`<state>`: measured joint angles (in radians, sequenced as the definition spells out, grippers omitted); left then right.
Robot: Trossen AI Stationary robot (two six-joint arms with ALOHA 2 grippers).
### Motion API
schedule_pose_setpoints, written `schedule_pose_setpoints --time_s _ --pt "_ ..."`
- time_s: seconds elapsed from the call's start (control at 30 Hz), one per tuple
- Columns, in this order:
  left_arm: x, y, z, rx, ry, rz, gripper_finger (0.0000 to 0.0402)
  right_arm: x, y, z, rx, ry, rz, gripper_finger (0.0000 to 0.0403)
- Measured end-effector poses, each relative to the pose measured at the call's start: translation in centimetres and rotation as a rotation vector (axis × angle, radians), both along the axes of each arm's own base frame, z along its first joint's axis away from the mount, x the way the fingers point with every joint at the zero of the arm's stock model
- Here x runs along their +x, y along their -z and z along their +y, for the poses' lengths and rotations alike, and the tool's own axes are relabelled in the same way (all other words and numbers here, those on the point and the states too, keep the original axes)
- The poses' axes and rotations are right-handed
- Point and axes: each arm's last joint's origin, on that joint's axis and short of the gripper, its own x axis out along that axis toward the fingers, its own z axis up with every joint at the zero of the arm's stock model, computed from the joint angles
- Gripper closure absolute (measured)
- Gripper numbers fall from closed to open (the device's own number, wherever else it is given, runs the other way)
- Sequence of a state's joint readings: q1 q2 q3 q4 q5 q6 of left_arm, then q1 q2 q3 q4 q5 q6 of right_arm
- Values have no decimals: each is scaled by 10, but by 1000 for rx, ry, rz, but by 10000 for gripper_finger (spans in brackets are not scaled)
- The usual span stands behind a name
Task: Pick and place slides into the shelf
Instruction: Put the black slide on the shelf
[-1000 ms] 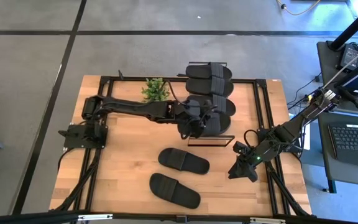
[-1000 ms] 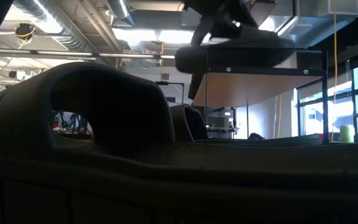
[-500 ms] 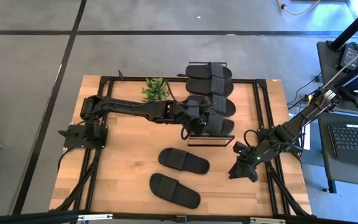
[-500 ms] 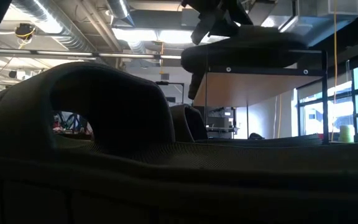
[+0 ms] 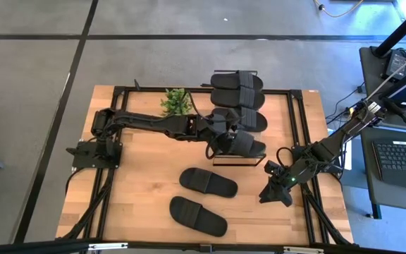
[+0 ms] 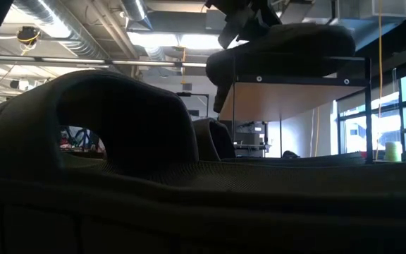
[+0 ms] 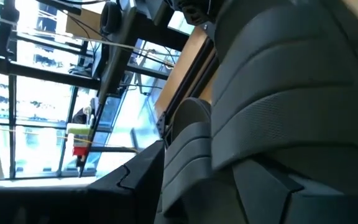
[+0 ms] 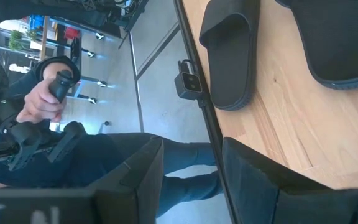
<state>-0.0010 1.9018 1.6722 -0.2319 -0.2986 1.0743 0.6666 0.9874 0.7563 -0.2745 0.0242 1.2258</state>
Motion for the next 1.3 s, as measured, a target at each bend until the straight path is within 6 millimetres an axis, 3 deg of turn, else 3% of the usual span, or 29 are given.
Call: schedule_pose_setpoints --time_s 0.67,0.97,1.3 --pt "4 12 1 -49 -66 17 224 1 -1 0 6 10 -11 236" --pt "4 12 1 -49 -66 16 224 -1 -18 -16 -148 341 -245 236" --pt "4 12 1 -48 -67 15 224 3 -4 -33 -281 401 -132 236"
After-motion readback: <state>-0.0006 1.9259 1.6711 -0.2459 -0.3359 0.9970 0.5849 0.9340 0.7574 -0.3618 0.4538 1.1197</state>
